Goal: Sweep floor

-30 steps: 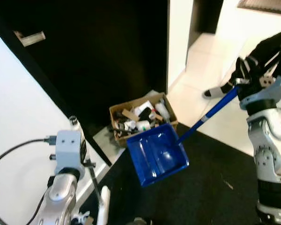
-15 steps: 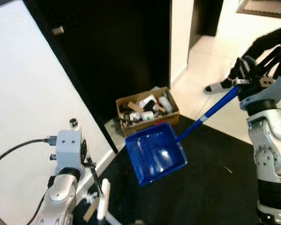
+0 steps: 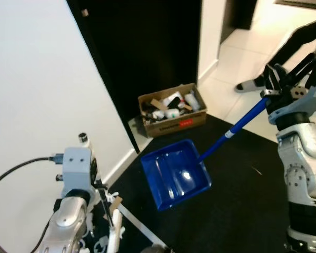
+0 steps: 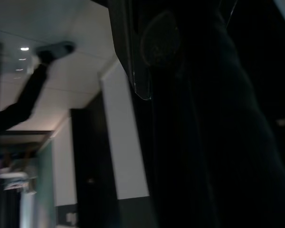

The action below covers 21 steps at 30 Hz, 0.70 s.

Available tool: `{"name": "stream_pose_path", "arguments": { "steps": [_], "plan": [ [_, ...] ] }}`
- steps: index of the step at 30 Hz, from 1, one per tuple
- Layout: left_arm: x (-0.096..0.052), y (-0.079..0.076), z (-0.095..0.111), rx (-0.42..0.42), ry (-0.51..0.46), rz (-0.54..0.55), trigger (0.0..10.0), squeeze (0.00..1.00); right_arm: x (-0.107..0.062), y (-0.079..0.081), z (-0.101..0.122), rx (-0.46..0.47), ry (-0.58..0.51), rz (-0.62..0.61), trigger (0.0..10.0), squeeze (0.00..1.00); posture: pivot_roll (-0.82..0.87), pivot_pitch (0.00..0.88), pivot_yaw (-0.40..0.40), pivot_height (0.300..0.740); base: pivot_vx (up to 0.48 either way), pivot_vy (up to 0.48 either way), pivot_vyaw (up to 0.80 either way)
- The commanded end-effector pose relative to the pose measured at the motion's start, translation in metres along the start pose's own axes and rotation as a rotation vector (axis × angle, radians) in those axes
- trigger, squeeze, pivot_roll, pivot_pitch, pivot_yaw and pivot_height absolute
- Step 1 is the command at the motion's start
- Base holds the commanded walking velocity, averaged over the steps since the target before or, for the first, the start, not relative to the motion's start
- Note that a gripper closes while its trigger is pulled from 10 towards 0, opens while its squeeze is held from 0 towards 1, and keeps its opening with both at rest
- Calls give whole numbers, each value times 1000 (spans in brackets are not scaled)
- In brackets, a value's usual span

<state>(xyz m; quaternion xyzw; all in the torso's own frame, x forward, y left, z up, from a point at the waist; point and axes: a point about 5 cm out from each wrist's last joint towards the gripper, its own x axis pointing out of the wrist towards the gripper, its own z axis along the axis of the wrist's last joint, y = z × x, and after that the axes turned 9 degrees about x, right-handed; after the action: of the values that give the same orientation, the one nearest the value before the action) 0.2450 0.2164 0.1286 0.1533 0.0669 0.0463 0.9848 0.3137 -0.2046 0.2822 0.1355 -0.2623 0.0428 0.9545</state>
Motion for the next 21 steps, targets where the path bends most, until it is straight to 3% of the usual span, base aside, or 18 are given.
{"name": "stream_pose_path", "arguments": {
  "steps": [1, 21],
  "plan": [
    [-3, 6, -2, 20, 6, 25, 10000, 0, 1, 10, 5, 29, -36, 37, 10000, 0, 82, 178, 96, 740, -296, 0, 0],
    [-4, 7, -2, 21, 6, 26, 10000, 0, 1, 12, 4, 31, -36, 36, 10000, 0, 86, 180, 98, 740, -294, 0, 0]
  ]
}}
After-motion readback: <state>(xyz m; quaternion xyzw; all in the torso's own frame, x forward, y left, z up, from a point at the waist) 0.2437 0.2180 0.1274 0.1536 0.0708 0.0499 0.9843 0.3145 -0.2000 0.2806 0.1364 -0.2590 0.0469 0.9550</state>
